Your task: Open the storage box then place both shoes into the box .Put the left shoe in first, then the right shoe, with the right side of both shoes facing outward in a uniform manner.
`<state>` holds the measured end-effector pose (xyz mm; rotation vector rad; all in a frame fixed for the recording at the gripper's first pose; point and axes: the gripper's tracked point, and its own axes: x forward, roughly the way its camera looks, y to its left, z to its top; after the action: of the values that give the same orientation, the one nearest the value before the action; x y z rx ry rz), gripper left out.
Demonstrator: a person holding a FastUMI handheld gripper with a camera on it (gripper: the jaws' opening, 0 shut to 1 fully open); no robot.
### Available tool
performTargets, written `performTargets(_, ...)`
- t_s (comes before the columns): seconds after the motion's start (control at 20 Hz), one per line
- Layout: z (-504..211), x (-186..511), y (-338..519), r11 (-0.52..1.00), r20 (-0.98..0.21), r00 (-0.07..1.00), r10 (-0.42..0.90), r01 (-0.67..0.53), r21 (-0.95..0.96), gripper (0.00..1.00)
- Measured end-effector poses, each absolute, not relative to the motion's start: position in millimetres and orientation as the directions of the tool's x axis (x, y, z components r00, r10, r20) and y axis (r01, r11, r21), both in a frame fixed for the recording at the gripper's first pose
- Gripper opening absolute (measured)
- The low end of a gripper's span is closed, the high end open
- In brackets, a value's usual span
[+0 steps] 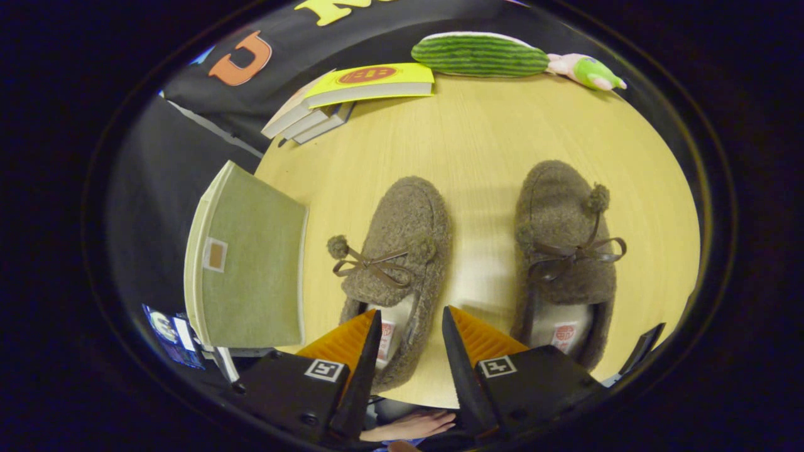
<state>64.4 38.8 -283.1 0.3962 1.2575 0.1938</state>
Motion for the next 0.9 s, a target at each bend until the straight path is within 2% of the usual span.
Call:
performTargets(0.05,-286,63,40,0.909,-0.885,0.287,0.367,0.089,0.406,0.5)
performTargets(0.15,-291,65,41,0.901,-0.885,0.268,0.38,0.107,0.42,0.33)
performTargets(0.4,-301,65,35,0.885,-0.883,0.246,0.4,0.144,0.442,0.22)
performTargets(0.45,-300,68,35,0.875,-0.878,0.251,0.407,0.167,0.454,0.12)
performTargets(0.5,-298,68,37,0.862,-0.87,0.249,0.425,0.181,0.473,0.08)
performTargets(0.75,-261,63,54,0.743,-0.79,0.309,0.53,0.28,0.608,0.06)
performTargets(0.9,-220,59,64,0.725,-0.764,0.358,0.537,0.267,0.635,0.06)
